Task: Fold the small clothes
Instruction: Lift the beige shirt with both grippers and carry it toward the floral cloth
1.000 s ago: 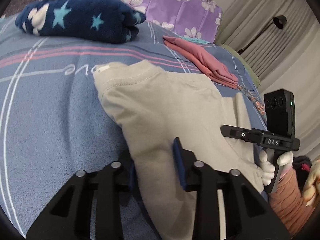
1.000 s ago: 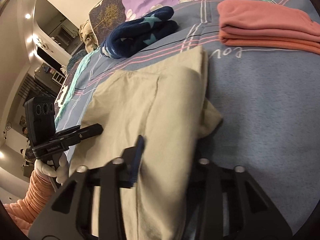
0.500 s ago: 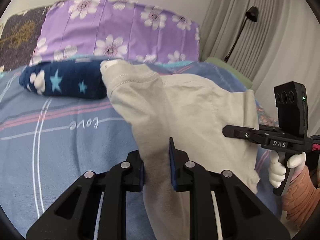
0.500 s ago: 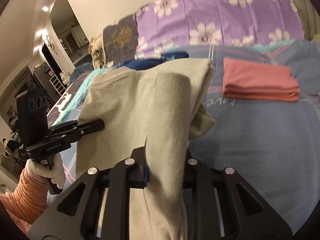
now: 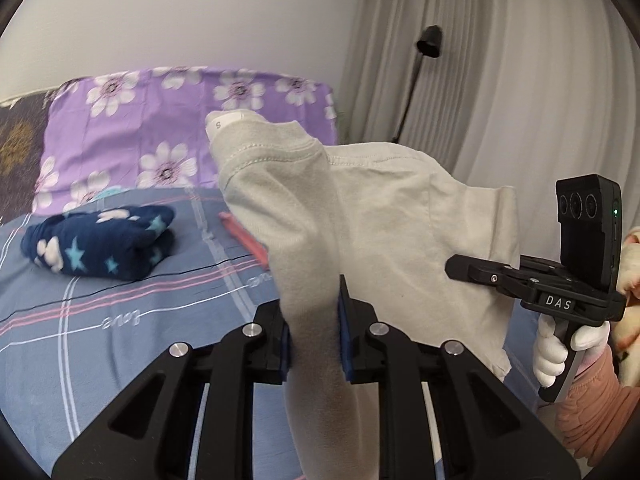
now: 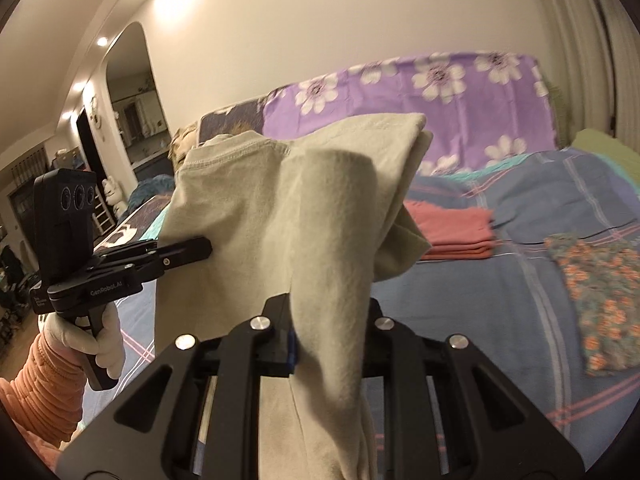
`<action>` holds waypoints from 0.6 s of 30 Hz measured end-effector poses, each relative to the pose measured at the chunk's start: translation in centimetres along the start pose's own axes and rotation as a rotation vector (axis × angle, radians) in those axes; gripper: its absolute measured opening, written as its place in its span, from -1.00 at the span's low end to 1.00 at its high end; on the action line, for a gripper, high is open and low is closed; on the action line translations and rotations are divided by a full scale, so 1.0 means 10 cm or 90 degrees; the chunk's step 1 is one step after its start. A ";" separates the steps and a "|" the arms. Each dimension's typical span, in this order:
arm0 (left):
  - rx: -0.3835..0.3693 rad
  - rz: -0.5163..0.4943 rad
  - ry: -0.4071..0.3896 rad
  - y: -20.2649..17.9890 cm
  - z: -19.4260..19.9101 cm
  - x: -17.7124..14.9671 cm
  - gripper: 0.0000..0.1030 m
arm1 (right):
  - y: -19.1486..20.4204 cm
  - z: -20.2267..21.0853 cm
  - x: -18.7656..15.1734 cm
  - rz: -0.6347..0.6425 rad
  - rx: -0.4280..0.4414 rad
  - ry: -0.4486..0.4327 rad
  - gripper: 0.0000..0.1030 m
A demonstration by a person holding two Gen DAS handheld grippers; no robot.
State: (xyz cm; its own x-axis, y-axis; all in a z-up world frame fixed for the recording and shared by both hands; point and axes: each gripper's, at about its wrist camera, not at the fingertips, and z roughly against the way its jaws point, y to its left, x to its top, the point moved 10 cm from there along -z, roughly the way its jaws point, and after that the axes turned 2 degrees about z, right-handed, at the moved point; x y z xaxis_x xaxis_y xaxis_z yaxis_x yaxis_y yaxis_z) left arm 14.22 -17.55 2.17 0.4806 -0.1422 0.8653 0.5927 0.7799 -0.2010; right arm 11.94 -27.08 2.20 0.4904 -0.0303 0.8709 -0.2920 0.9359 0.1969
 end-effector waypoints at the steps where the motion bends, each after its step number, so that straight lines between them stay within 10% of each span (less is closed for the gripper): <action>1: -0.005 -0.005 -0.001 -0.07 -0.01 0.00 -0.64 | -0.05 0.08 -0.01 -0.001 -0.007 -0.006 -0.66; 18: -0.107 -0.080 0.048 -1.34 -0.50 -0.07 -0.63 | -0.86 1.22 -0.36 -0.068 -0.118 -0.047 -0.66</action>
State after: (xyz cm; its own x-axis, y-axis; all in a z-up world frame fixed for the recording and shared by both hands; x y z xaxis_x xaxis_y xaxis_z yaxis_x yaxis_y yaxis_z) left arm 9.20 -30.96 1.98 0.4398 -0.2825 0.8525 0.7470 0.6420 -0.1726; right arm 2.72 -39.26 2.89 0.4473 -0.1515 0.8815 -0.0823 0.9744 0.2092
